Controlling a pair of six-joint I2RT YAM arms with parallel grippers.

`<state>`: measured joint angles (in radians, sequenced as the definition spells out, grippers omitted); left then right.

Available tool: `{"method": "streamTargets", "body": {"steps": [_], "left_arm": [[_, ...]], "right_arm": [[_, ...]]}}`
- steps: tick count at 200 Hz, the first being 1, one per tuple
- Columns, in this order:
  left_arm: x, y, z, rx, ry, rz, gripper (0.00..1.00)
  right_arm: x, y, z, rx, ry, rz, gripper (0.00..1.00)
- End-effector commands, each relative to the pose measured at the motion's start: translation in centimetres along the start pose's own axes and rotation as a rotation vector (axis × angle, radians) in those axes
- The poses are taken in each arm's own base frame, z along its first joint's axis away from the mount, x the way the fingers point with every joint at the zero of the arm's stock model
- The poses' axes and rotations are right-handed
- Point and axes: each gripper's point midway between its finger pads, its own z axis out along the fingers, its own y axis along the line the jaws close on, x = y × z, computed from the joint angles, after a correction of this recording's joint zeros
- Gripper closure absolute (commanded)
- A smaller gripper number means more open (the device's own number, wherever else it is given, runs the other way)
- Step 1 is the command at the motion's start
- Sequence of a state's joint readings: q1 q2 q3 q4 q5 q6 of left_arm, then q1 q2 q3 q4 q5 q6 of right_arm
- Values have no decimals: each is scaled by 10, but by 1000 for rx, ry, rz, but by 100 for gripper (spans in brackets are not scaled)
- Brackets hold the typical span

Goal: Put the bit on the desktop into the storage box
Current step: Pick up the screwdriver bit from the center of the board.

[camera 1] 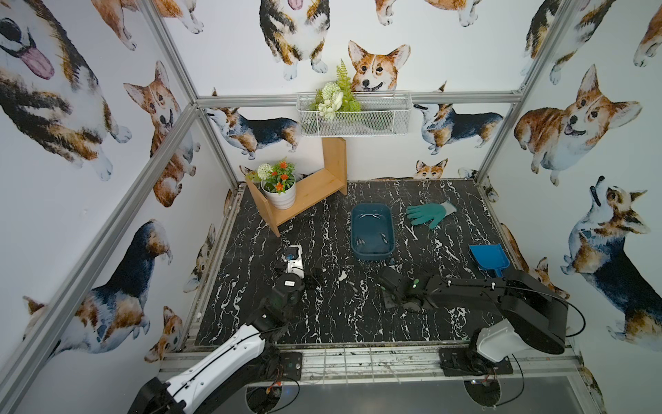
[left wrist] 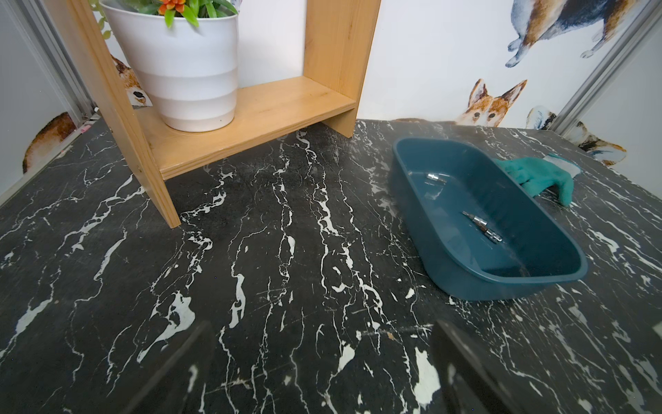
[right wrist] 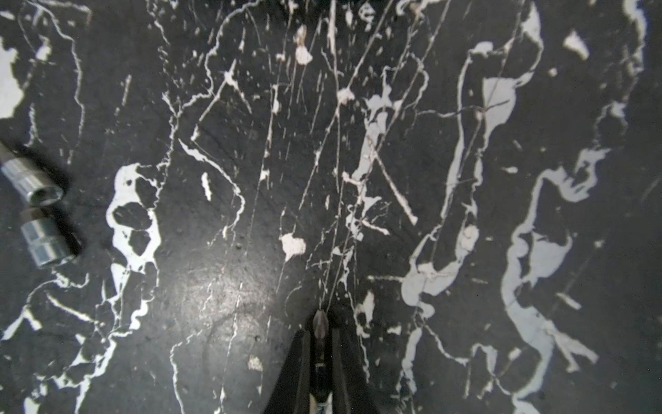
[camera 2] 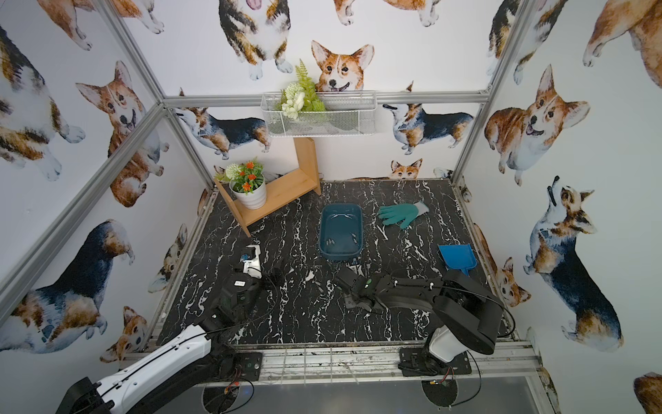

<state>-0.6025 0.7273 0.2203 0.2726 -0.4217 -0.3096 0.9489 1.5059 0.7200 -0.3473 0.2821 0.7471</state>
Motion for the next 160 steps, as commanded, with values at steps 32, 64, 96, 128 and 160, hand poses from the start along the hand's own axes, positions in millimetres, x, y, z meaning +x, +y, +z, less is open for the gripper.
{"method": "streamTargets", "body": {"steps": [32,64,96,128,160], "left_arm": [[-7,-1,-2,10,-34,-14,0],[-5,0,-2,4,-31,-10,0],[-4,-2,0,13,-24,-3,0],[-3,-3,1,16,-14,4,0],[-2,-4,3,17,-8,7,0]], "right_arm": [[-18,2,-19,1,-50,-28,89],[-41,1,-36,-11,-119,-21,90],[-78,-2,-56,-69,-199,24,90],[-123,-11,-73,-126,-301,67,90],[-165,-18,-75,-147,-368,86,90]]}}
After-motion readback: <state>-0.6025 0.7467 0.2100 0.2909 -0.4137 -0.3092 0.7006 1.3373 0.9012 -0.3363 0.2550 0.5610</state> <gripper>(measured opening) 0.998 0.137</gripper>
